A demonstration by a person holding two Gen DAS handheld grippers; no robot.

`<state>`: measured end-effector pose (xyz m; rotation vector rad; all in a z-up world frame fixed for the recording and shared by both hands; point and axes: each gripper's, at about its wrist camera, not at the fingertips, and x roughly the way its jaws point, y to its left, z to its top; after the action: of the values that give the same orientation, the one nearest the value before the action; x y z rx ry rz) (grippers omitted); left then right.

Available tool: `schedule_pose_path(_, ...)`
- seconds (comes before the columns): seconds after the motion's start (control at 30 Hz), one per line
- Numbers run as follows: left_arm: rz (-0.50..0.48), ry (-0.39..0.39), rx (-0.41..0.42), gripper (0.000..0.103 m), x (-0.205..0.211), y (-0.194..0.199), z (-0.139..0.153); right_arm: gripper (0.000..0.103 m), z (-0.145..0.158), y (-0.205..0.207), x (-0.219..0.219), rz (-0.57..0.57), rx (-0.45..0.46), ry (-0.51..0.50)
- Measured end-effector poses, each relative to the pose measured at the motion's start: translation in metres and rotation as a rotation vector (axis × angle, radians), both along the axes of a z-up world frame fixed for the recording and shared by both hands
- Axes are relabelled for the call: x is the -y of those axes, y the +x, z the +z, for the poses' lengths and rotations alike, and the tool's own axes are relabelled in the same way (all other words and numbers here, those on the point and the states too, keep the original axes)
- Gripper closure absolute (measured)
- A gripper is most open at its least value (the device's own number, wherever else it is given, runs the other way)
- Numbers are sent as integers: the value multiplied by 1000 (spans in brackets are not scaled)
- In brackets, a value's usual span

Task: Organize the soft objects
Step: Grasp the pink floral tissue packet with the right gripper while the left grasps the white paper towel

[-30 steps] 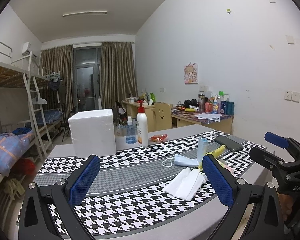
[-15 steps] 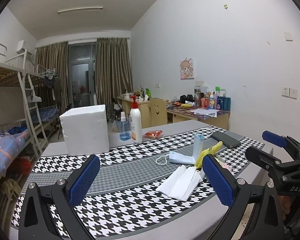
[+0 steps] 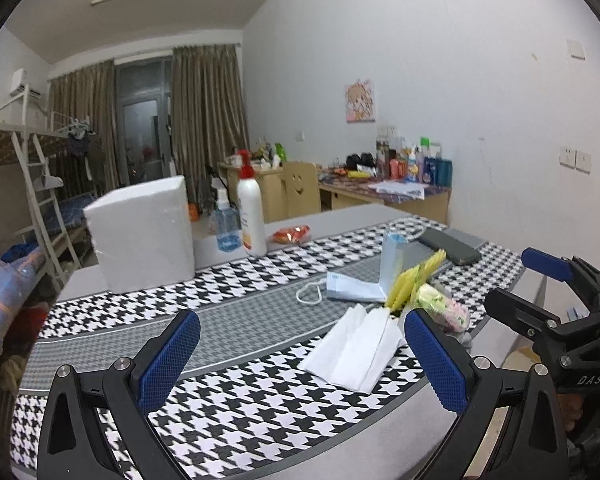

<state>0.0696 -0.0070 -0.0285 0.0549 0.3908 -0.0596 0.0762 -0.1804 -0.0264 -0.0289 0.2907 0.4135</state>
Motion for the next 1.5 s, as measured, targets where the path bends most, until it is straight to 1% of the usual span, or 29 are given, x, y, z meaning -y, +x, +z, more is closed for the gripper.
schedule_pose_path(0.13,-22,27,-41,1,4,17,-5,0,-7,11,1,-10,-35,-24)
schedule_pose_path(0.3,-66,33,-106,1,10,37,-16,0,-15,22,6,-27,-70,-24)
schedule_pose_path(0.47,-81,58,-152,1,14,54,-25,0,-21,38,10,-41,-114,-31)
schedule_pose_path(0.67,-132,61,-252,1,23,76,-38,0,-28,48,12,-43,-141,-48)
schedule_pose_path(0.77,-130,67,-305,1,26,86,-45,0,-30,53,13,-40,-153,-50)
schedule_pose_path(0.9,-144,81,-349,2,32,96,-52,0,-33,60,14,-34,-168,-48)
schedule_pose_path(1.0,-181,91,-370,12,37,99,-56,1,-35,65,13,-23,-180,-44)
schedule_pose_path(1.1,-190,99,-391,13,41,104,-61,1,-37,68,12,0,-193,-45)
schedule_pose_path(1.17,-192,108,-412,18,43,109,-66,1,-39,69,12,6,-202,-44)
schedule_pose_path(1.23,-198,108,-433,25,43,113,-70,6,-40,71,13,13,-220,-28)
schedule_pose_path(1.27,-201,106,-441,27,44,114,-71,7,-41,72,13,22,-230,-25)
schedule_pose_path(1.33,-207,108,-460,34,44,116,-75,11,-43,73,12,27,-236,-31)
schedule_pose_path(1.4,-217,90,-469,37,43,117,-76,16,-45,74,11,38,-242,-37)
schedule_pose_path(1.47,-227,84,-469,40,43,115,-76,16,-46,74,11,40,-247,-38)
schedule_pose_path(1.5,-235,75,-470,44,43,115,-76,18,-47,74,11,41,-250,-39)
